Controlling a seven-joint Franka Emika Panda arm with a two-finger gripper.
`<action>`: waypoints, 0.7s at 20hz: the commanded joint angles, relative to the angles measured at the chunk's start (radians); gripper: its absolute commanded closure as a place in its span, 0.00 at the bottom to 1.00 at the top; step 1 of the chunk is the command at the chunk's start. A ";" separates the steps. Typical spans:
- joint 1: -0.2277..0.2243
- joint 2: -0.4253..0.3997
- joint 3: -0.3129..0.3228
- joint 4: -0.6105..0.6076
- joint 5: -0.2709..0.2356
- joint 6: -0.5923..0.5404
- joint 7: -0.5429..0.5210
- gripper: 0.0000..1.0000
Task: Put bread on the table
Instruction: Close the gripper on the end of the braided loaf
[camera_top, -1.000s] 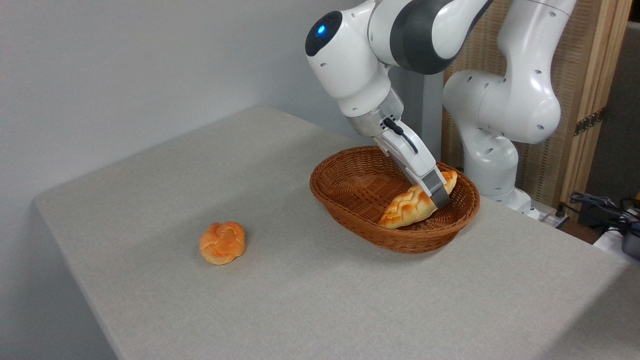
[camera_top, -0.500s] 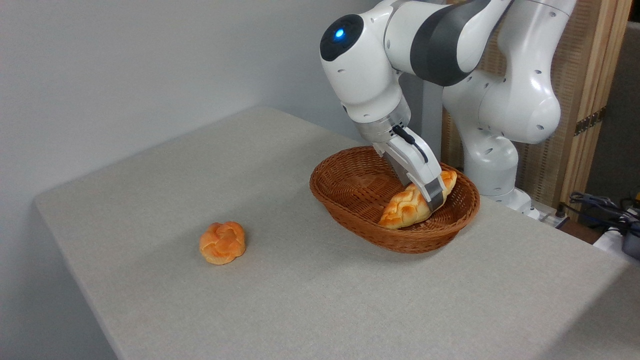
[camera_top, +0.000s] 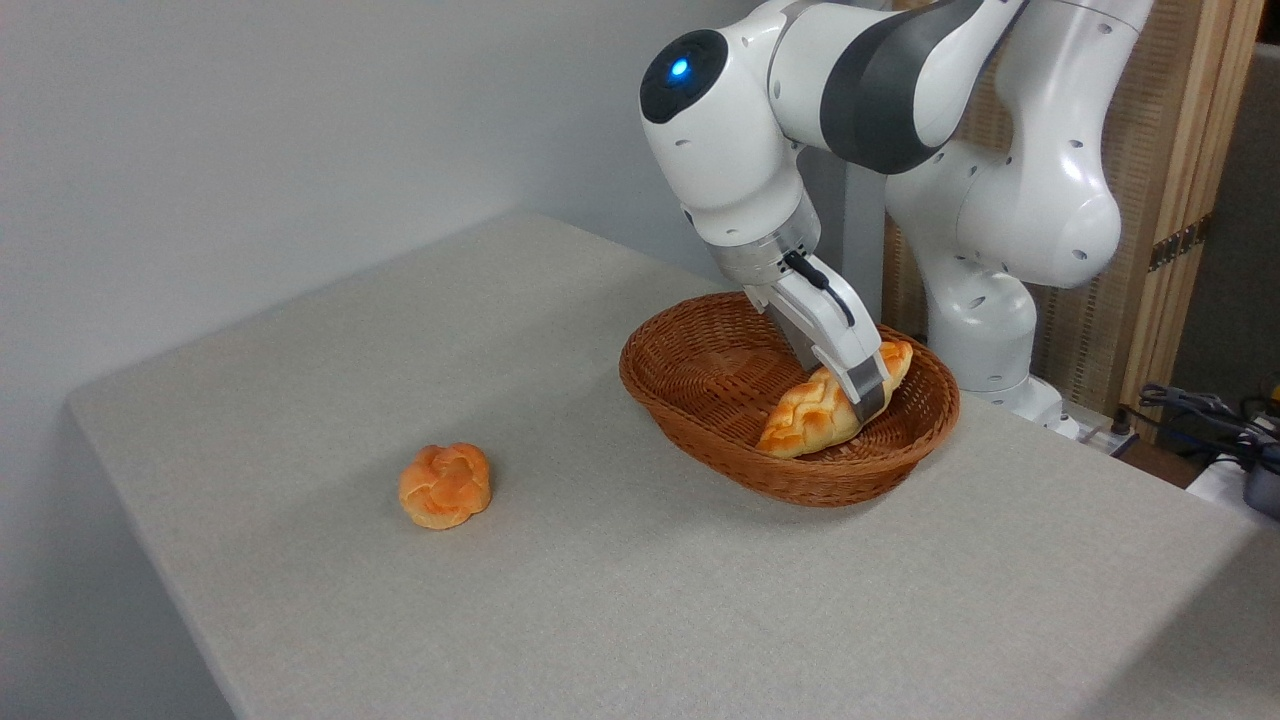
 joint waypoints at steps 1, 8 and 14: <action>-0.024 0.003 0.012 -0.006 0.005 0.008 0.021 0.12; -0.024 0.003 0.012 -0.006 0.005 0.005 0.027 0.61; -0.024 0.003 0.012 -0.003 0.005 0.001 0.027 0.74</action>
